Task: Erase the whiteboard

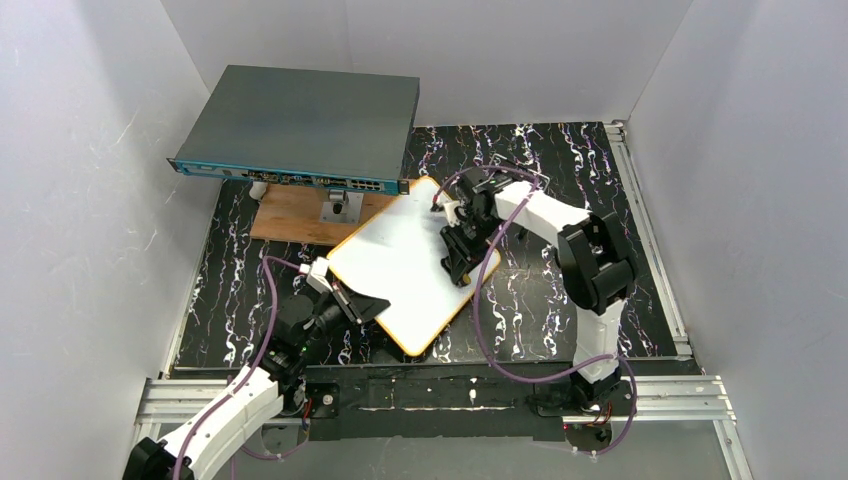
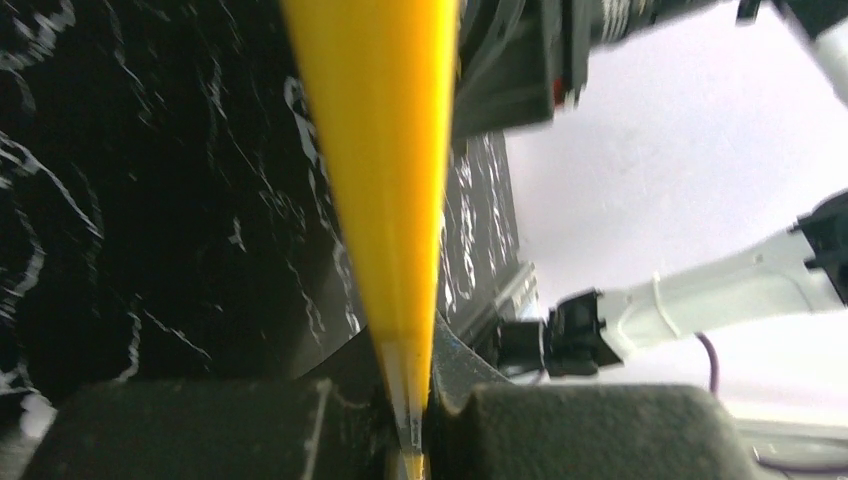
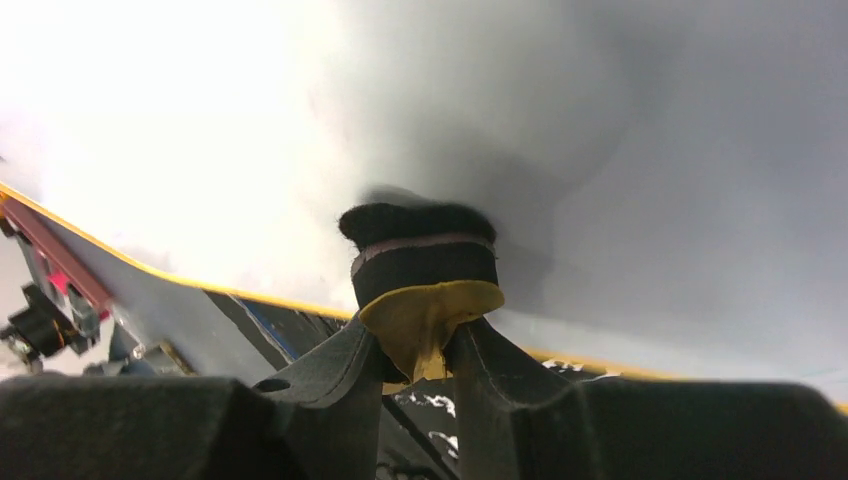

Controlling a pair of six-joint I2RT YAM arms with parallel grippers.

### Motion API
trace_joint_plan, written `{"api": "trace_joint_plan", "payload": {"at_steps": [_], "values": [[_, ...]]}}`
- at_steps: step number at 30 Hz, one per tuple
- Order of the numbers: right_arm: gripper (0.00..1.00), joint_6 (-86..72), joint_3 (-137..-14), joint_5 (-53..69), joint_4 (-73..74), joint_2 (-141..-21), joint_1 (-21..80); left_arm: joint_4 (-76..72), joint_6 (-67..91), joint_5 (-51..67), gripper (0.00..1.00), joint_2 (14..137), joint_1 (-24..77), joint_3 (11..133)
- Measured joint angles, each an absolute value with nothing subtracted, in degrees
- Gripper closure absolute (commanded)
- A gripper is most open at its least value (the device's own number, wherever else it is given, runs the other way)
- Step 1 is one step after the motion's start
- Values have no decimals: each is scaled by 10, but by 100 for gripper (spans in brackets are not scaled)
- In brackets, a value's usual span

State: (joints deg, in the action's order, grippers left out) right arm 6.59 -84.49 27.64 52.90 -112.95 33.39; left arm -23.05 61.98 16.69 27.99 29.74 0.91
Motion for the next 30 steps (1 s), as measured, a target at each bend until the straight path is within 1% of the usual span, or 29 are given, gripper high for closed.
{"api": "trace_joint_plan", "payload": {"at_steps": [4, 9, 13, 20, 30], "values": [[99, 61, -847, 299, 489, -1101, 286, -219, 625, 225, 100, 278, 309, 9], [99, 58, -852, 262, 472, -1099, 223, -213, 631, 264, 100, 278, 315, 9], [99, 65, -813, 242, 448, -1083, 225, -200, 646, 263, 100, 272, 314, 9], [99, 134, -650, 190, 434, -966, 238, -188, 634, 266, 100, 260, 315, 9], [99, 188, -615, 73, 423, -969, 241, -203, 642, 266, 100, 278, 315, 9]]}}
